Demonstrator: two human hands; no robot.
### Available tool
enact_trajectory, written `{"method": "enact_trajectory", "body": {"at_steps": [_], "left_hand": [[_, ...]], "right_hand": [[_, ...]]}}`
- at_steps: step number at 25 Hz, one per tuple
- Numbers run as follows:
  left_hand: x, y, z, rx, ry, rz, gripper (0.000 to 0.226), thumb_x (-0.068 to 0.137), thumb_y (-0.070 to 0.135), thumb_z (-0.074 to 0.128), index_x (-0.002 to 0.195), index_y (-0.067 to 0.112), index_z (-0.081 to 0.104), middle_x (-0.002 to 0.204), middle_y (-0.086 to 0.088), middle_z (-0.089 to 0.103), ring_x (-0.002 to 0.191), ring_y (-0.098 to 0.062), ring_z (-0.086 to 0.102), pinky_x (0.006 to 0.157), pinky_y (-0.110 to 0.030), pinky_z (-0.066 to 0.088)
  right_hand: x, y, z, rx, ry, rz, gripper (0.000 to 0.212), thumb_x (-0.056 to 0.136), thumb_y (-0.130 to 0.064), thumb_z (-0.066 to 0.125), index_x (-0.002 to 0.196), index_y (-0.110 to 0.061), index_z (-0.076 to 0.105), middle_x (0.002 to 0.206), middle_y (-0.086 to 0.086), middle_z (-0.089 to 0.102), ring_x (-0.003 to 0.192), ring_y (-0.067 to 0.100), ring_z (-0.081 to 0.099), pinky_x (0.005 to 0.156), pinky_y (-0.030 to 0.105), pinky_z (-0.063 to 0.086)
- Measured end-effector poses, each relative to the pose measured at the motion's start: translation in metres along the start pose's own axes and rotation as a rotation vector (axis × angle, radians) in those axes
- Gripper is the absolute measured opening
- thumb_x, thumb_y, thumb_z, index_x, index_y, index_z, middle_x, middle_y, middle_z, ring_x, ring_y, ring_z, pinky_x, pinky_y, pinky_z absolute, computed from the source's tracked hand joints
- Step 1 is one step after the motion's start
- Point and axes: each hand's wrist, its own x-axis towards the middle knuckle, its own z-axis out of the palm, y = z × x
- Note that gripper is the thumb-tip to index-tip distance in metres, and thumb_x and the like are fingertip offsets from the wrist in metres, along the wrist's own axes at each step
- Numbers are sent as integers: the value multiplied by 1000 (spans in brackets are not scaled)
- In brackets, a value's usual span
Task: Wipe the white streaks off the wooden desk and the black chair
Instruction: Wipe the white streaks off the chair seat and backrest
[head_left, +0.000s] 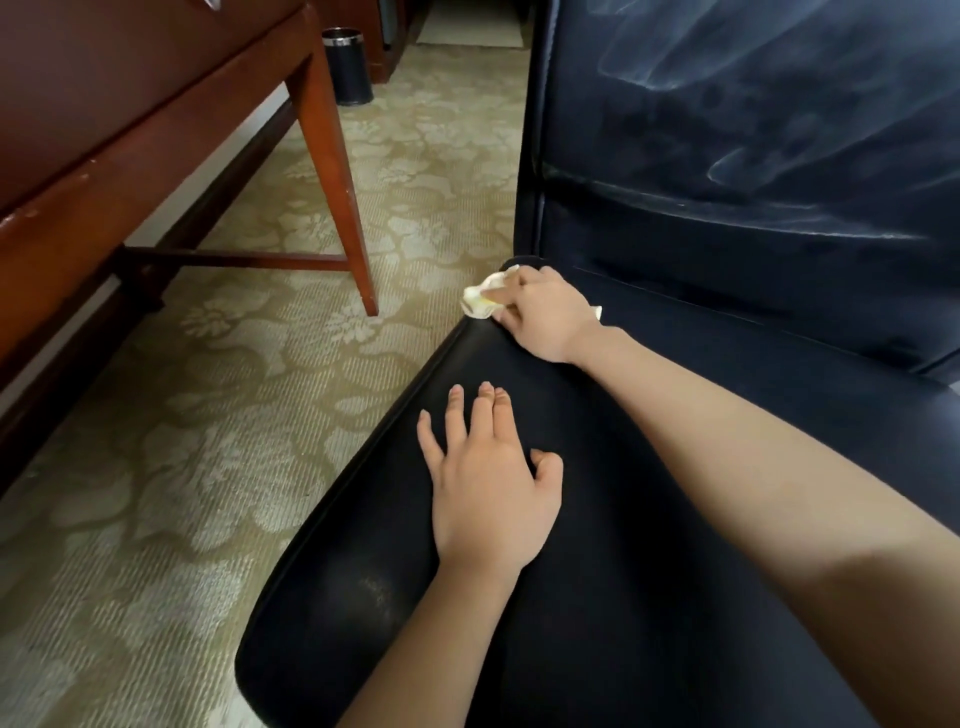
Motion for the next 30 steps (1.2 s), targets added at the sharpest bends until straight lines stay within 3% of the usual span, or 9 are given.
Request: {"method": "enact_trajectory", "body": {"at_steps": [3,6,8,13,16,19,26,28,30], "left_hand": [[1,1,-5,-13,-33,0,68,78,35,27,131,3,55,136,-9,55,134,-31,41,111,-57,22],[-1,-1,-9,-34,-107,2,80,78,39,6,147,9,33,154,-4,31,146,-24,14,116,-49,-2],[-1,-1,-10,-75,-119,-32,72,84,36,7,150,13,24,158,0,21,147,-19,5,116,-46,-8],[-9,0,-15,-151,-143,-102,53,99,27,27,150,14,23,159,2,17,147,-16,1,117,-45,-8],[-18,-3,-17,-159,-155,-101,53,99,26,29,150,13,24,159,0,16,147,-17,2,117,-44,-8],[-27,-1,-22,-167,-180,-121,54,99,27,30,150,11,23,160,-2,14,147,-19,1,116,-44,-9],[-54,8,-34,-112,-365,-102,60,98,36,31,153,18,15,160,-10,-3,146,-30,-13,114,-49,-13],[-64,12,-37,-55,-417,-66,64,97,42,34,153,21,11,160,-13,-8,144,-34,-17,113,-51,-14],[-75,17,-40,-7,-448,-6,69,96,48,35,153,22,7,159,-14,-11,143,-36,-19,112,-52,-14]], "right_hand": [[-32,-4,-4,100,22,-73,38,99,-28,44,136,-28,47,132,2,47,115,24,39,97,25,28],[-66,-8,-3,108,39,-76,38,98,-28,45,136,-30,47,124,2,50,111,24,42,93,24,29],[-89,-8,-3,126,47,-54,38,98,-28,46,135,-30,49,119,2,52,107,23,42,91,25,31],[-155,-14,-2,149,86,4,38,97,-29,48,134,-31,50,108,-1,52,96,18,39,85,23,31],[-196,-22,0,135,135,22,37,96,-29,49,133,-31,52,109,2,54,89,14,31,85,34,42],[-241,-33,-2,130,173,26,35,94,-26,54,129,-28,57,105,5,57,84,17,36,80,43,46],[-345,-44,-6,43,286,77,32,82,-30,57,112,-30,67,89,-1,63,71,23,55,53,24,34],[-365,-41,-5,70,312,128,33,83,-35,53,112,-31,67,92,-3,62,72,21,55,53,26,42],[-384,-38,-1,114,341,192,34,85,-37,50,113,-31,67,96,-5,62,76,20,53,63,29,47]]}}
